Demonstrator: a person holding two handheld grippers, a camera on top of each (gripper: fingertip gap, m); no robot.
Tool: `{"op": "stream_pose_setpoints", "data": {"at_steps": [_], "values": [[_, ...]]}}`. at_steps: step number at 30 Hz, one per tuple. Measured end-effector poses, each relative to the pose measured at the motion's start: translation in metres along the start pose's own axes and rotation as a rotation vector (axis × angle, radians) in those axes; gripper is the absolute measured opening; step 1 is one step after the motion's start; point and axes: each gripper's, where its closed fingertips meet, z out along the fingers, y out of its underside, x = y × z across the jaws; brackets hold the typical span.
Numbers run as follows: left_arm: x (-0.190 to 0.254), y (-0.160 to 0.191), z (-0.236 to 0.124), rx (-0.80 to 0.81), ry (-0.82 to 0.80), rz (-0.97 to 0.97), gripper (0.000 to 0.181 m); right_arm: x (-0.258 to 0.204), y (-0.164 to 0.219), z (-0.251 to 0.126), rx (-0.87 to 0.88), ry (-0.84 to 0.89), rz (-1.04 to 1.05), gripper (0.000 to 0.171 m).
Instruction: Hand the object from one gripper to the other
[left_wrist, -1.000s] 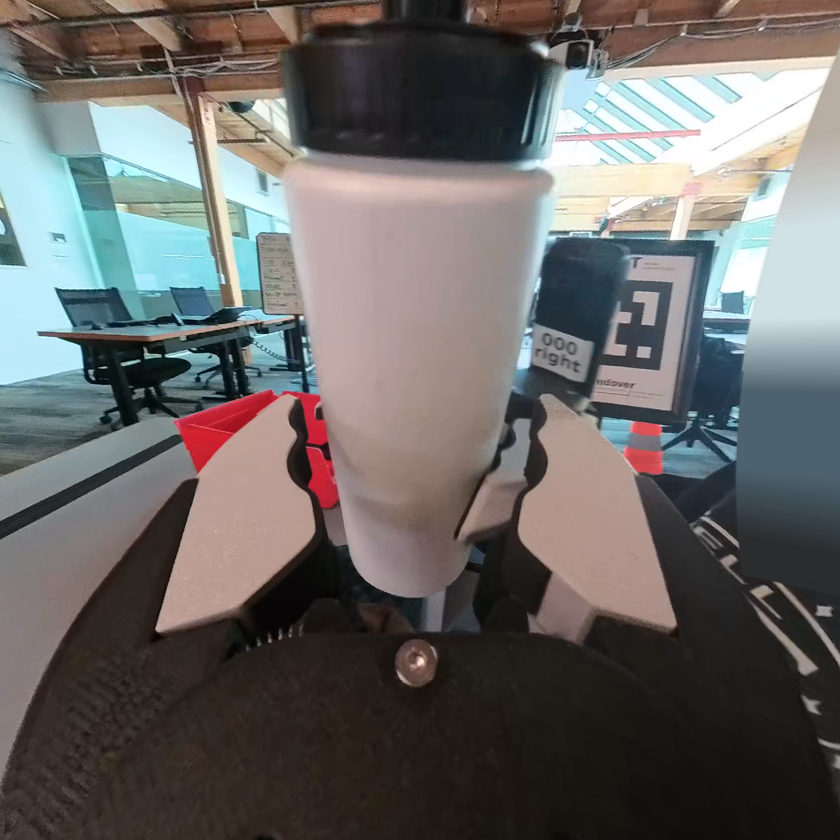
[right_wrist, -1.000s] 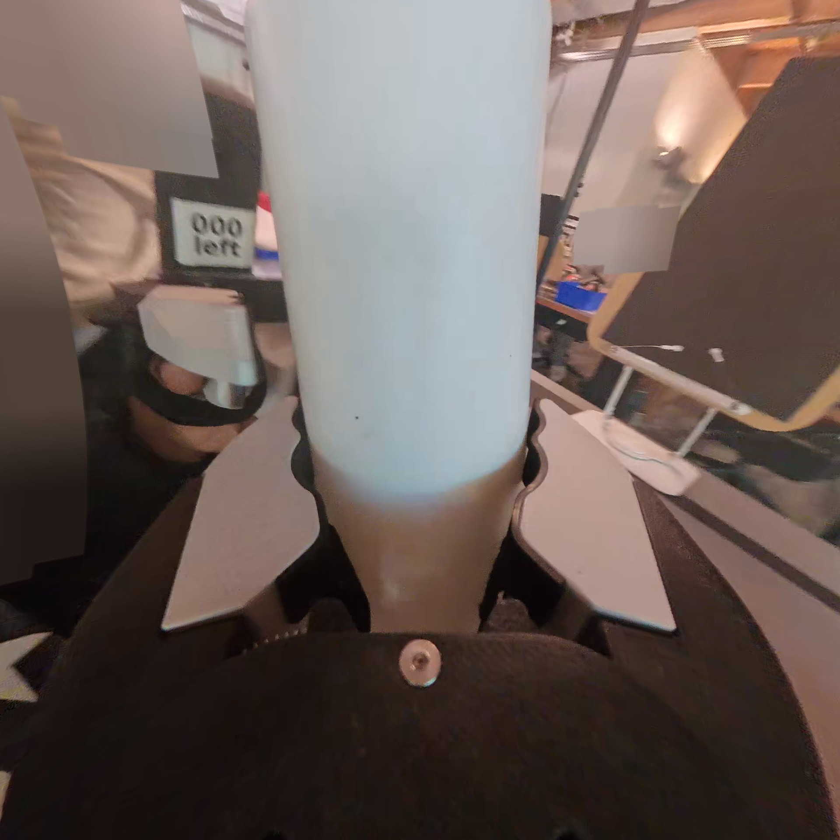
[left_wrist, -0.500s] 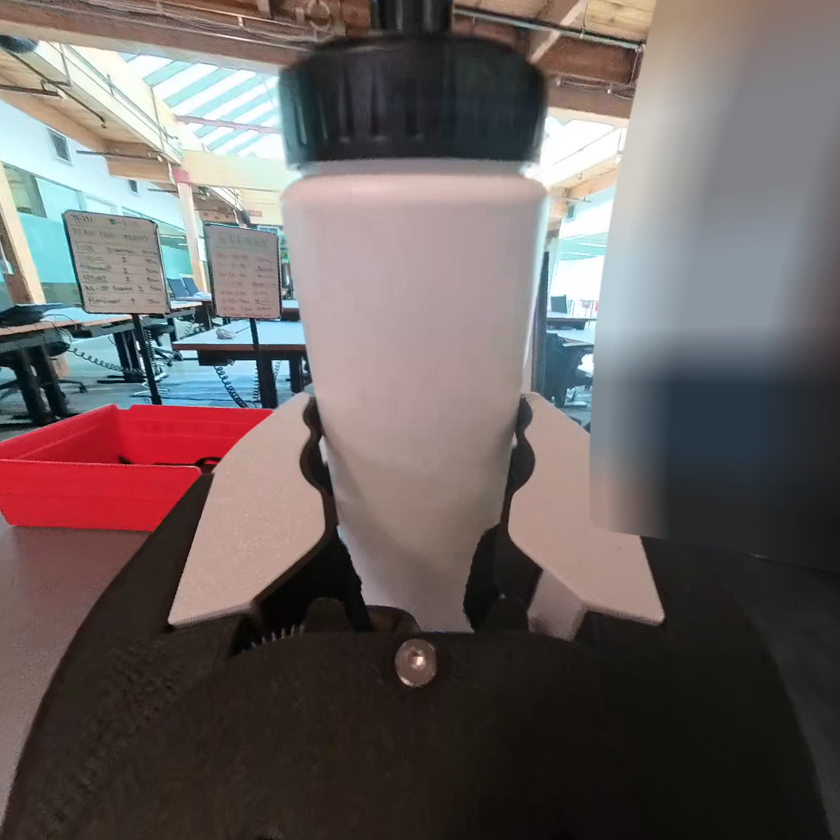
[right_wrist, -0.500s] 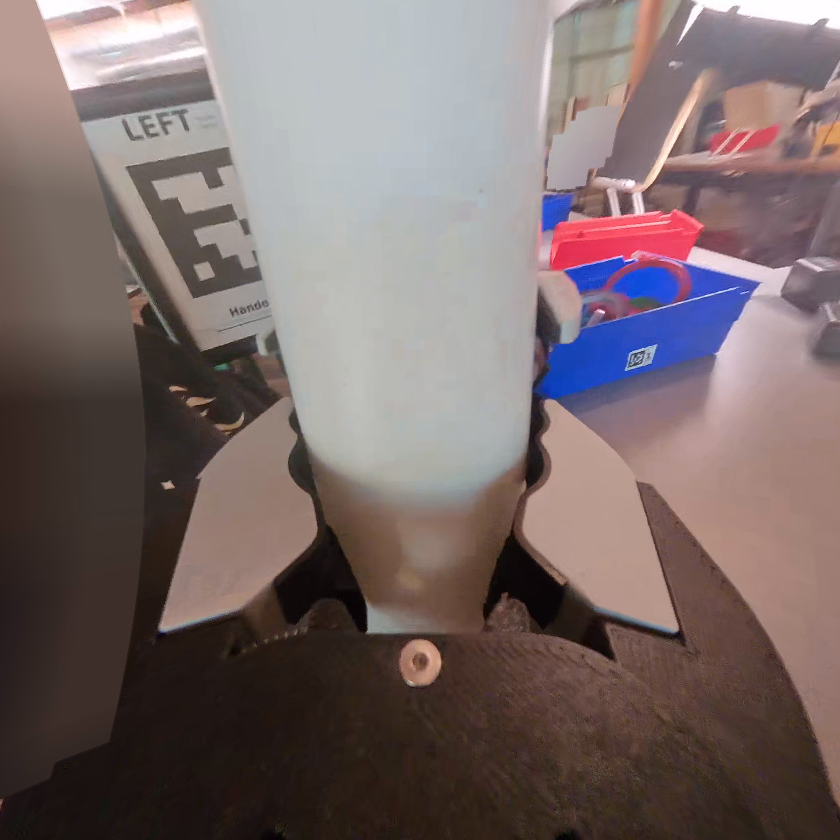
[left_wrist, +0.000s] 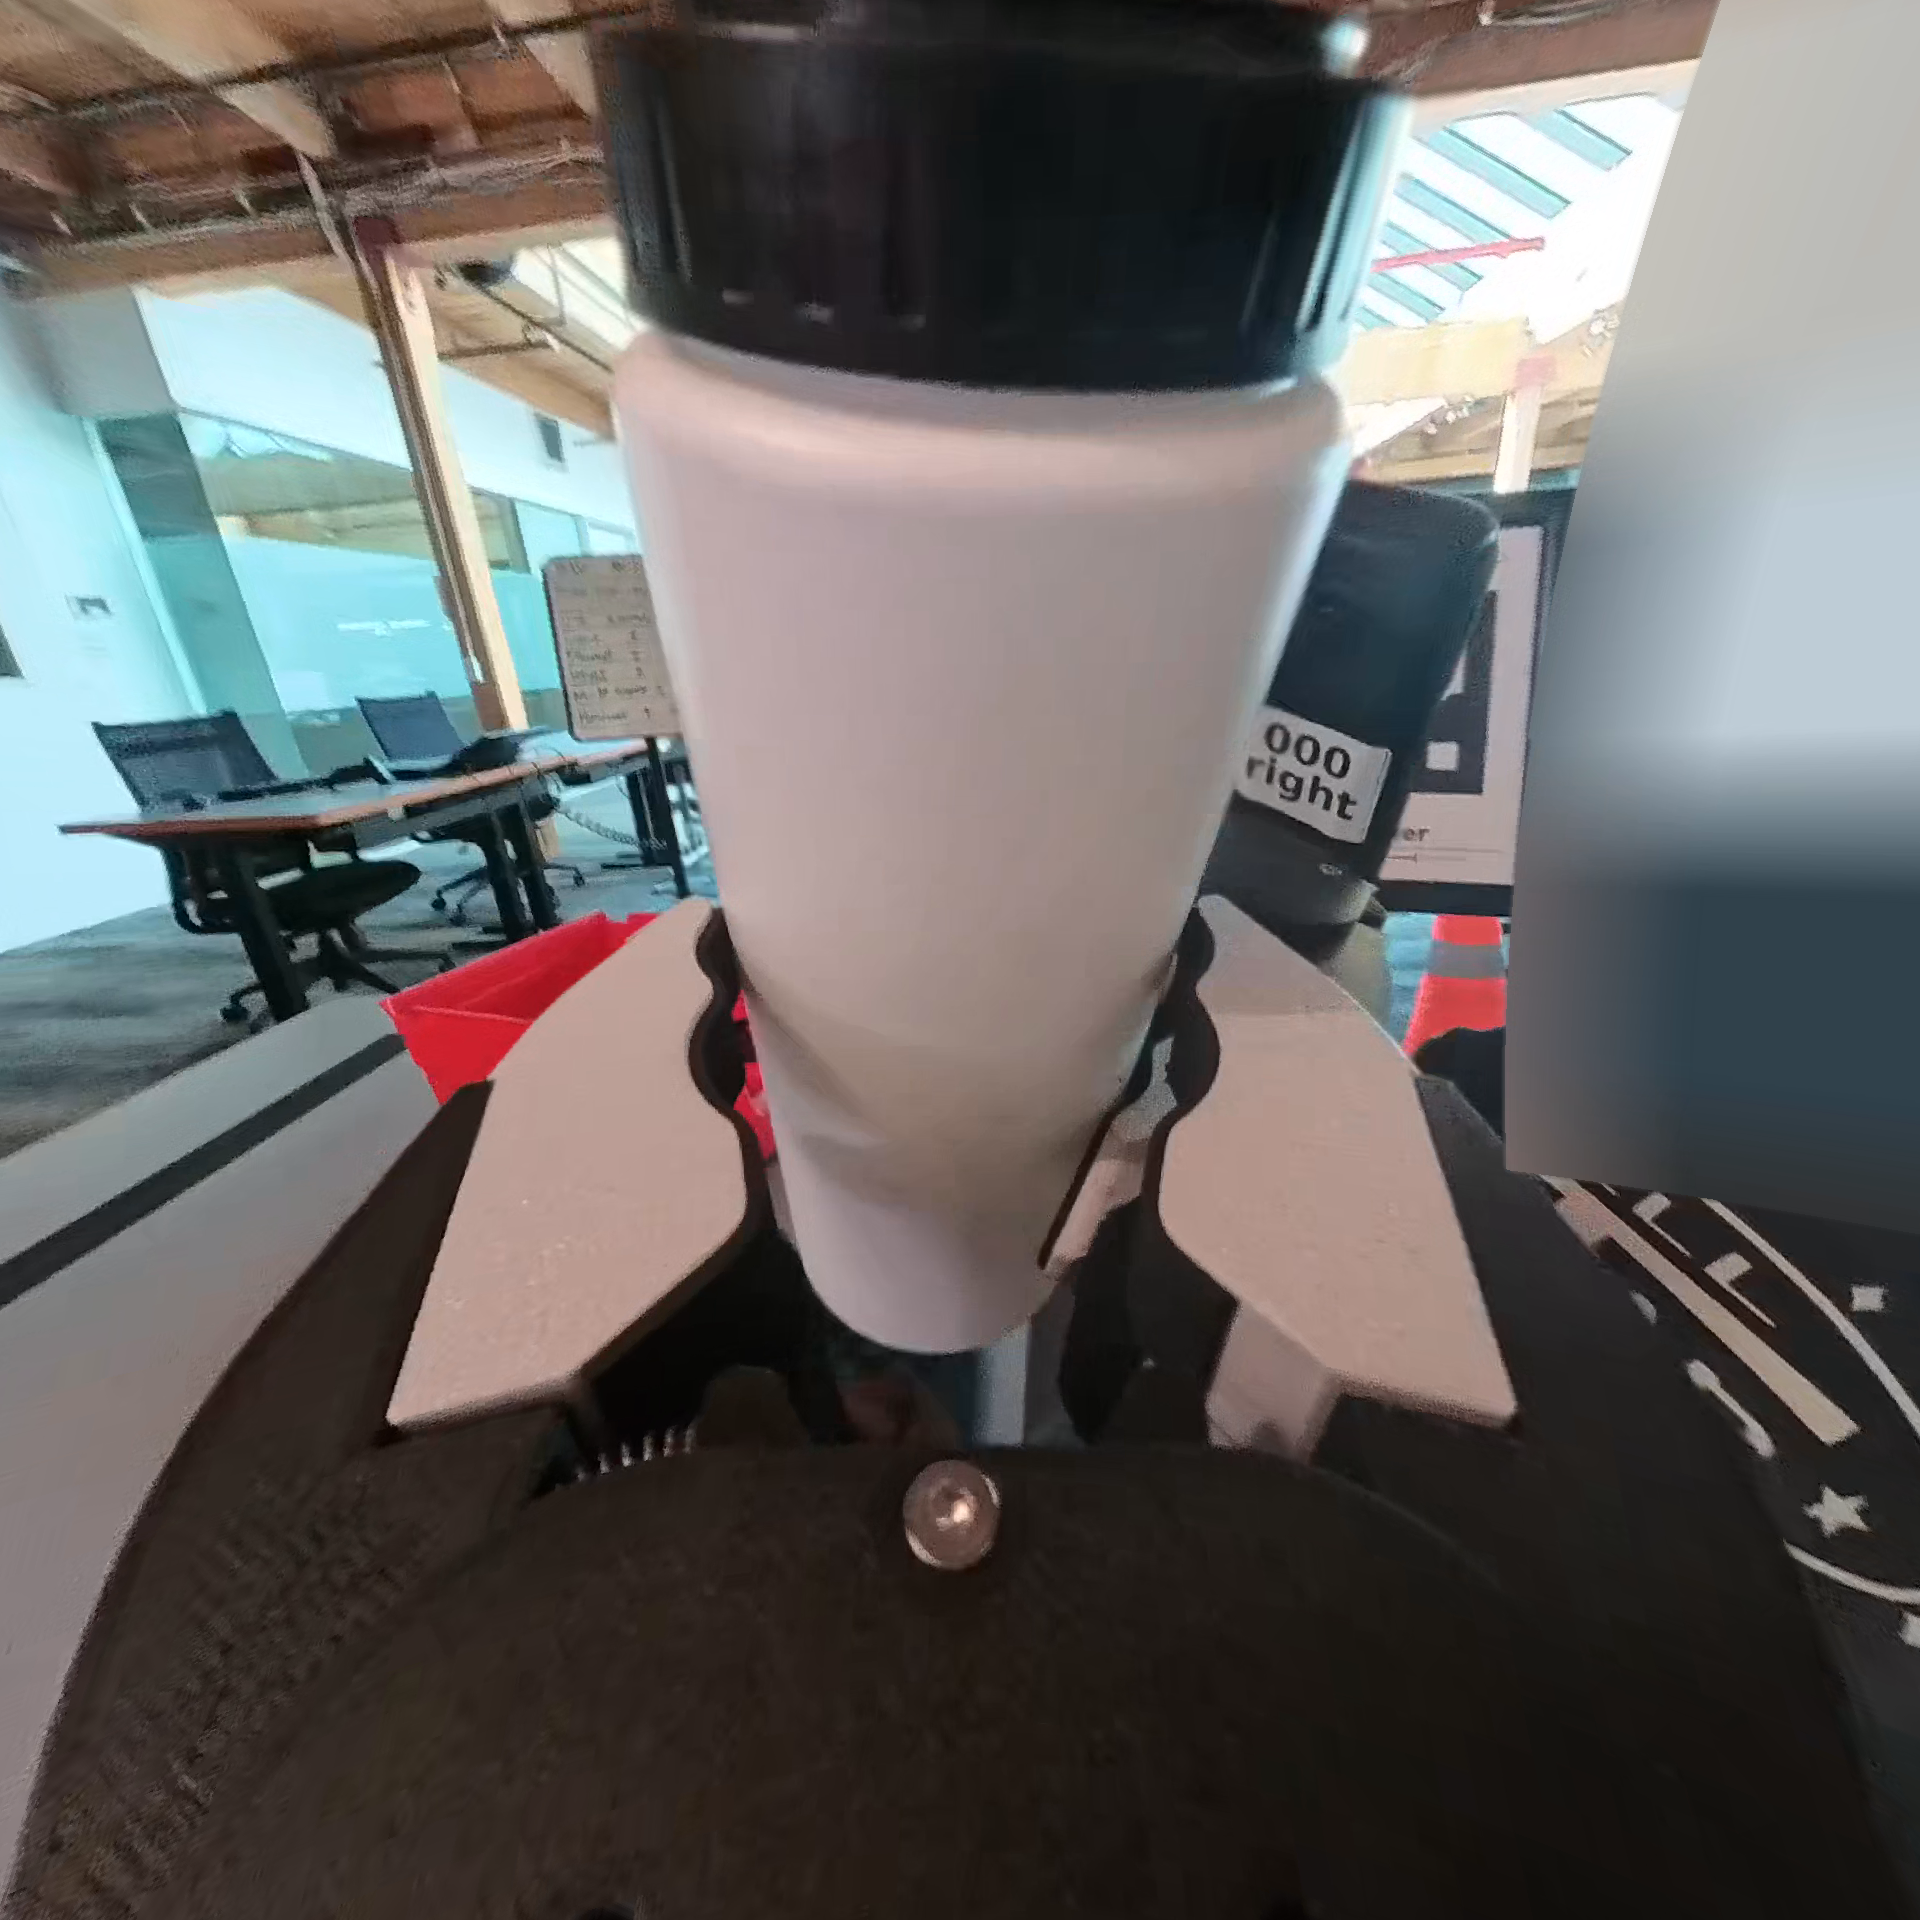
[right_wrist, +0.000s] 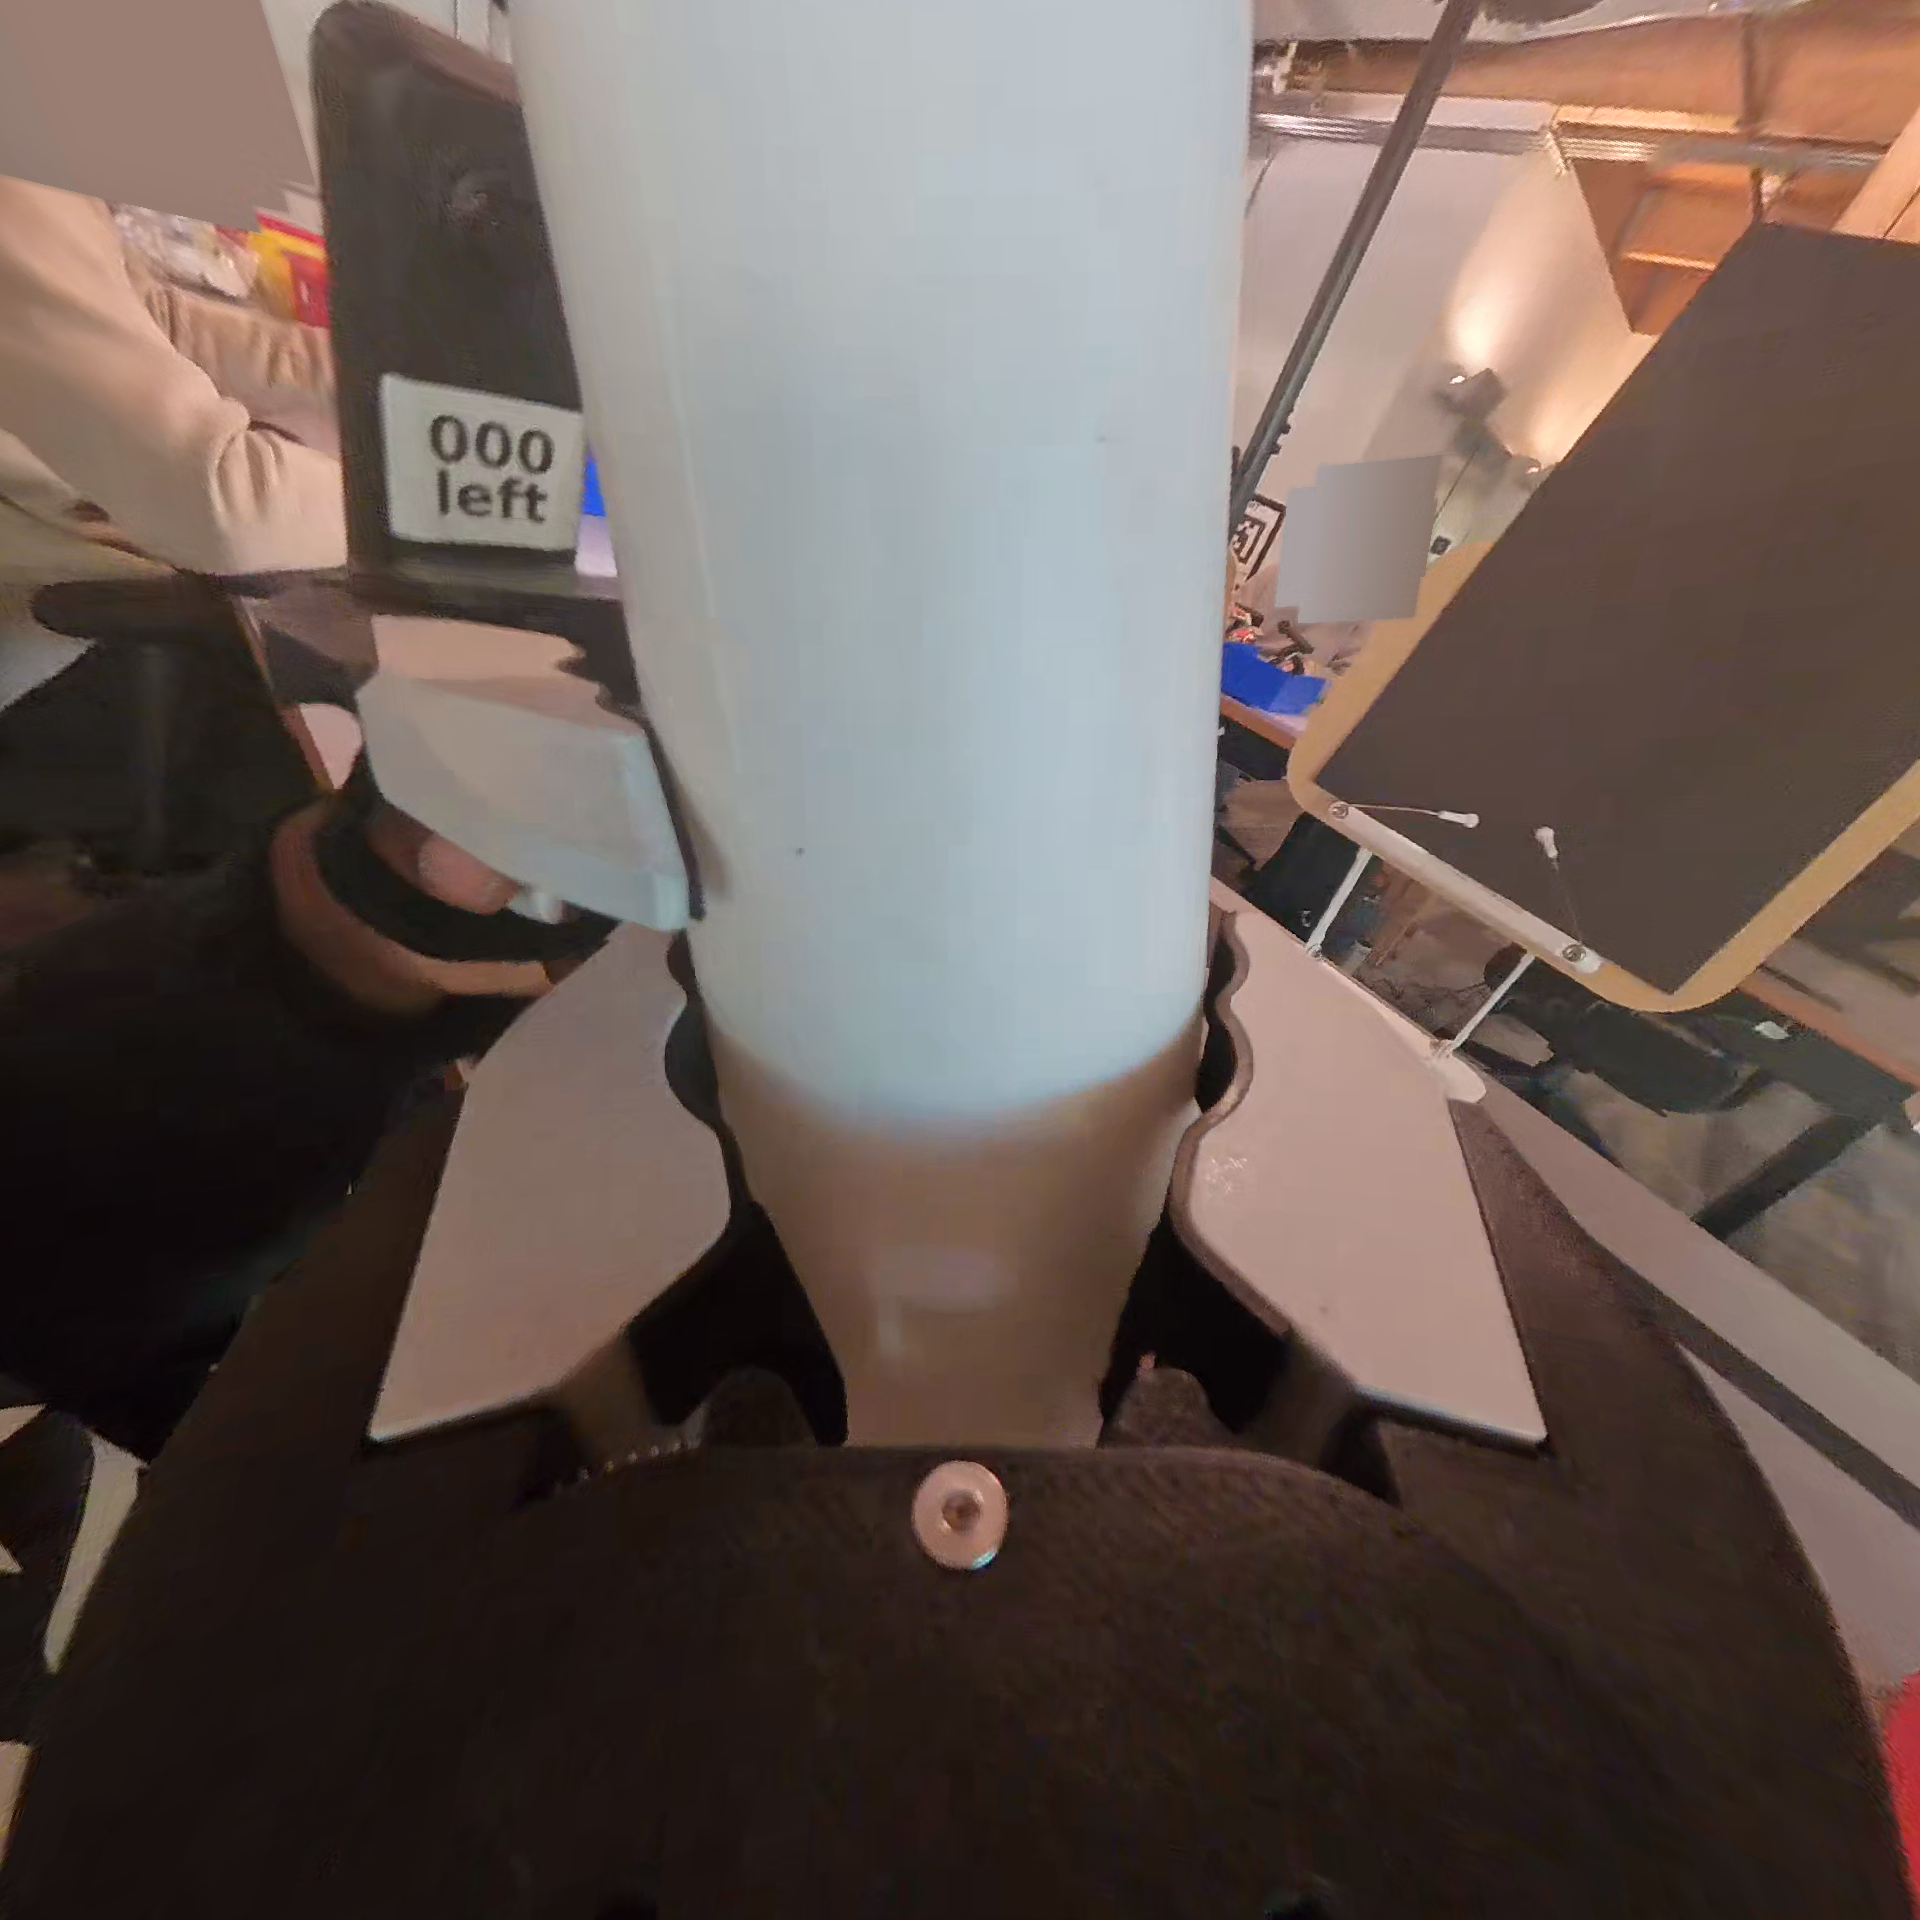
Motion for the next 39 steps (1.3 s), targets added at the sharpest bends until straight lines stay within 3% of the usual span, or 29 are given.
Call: {"op": "stream_pose_setpoints", "data": {"at_steps": [3,8,12,16,23,27,32,37,39], "values": [[0.007,-0.004,-0.006,0.007,0.08,-0.031,0.08,-0.012,-0.007,-0.005,0.035,-0.127,0.029,0.087],[0.024,-0.004,-0.012,-0.004,0.257,-0.095,0.08,-0.031,-0.01,-0.013,0.053,-0.432,0.277,0.102],[0.029,0.001,-0.008,-0.013,0.305,-0.135,0.08,-0.054,-0.003,-0.016,-0.003,-0.661,0.394,0.097],[0.018,-0.006,-0.007,0.037,0.24,-0.173,0.077,-0.046,-0.004,-0.008,0.023,-0.588,0.401,0.096],[0.001,0.004,0.0,-0.061,-0.014,0.008,0.093,-0.004,-0.005,-0.003,0.056,-0.168,0.186,0.094],[0.004,0.003,0.002,-0.04,-0.032,0.052,0.08,-0.002,-0.002,-0.001,0.017,-0.039,0.039,0.094],[0.013,-0.002,-0.009,-0.028,0.134,-0.047,0.079,-0.02,-0.01,-0.011,0.047,-0.241,0.098,0.087],[0.027,0.002,-0.011,-0.035,0.292,-0.105,0.079,-0.035,-0.008,-0.018,0.033,-0.508,0.313,0.103],[0.028,0.006,-0.008,-0.047,0.301,-0.113,0.079,-0.047,-0.005,-0.019,0.005,-0.613,0.361,0.096]]}}
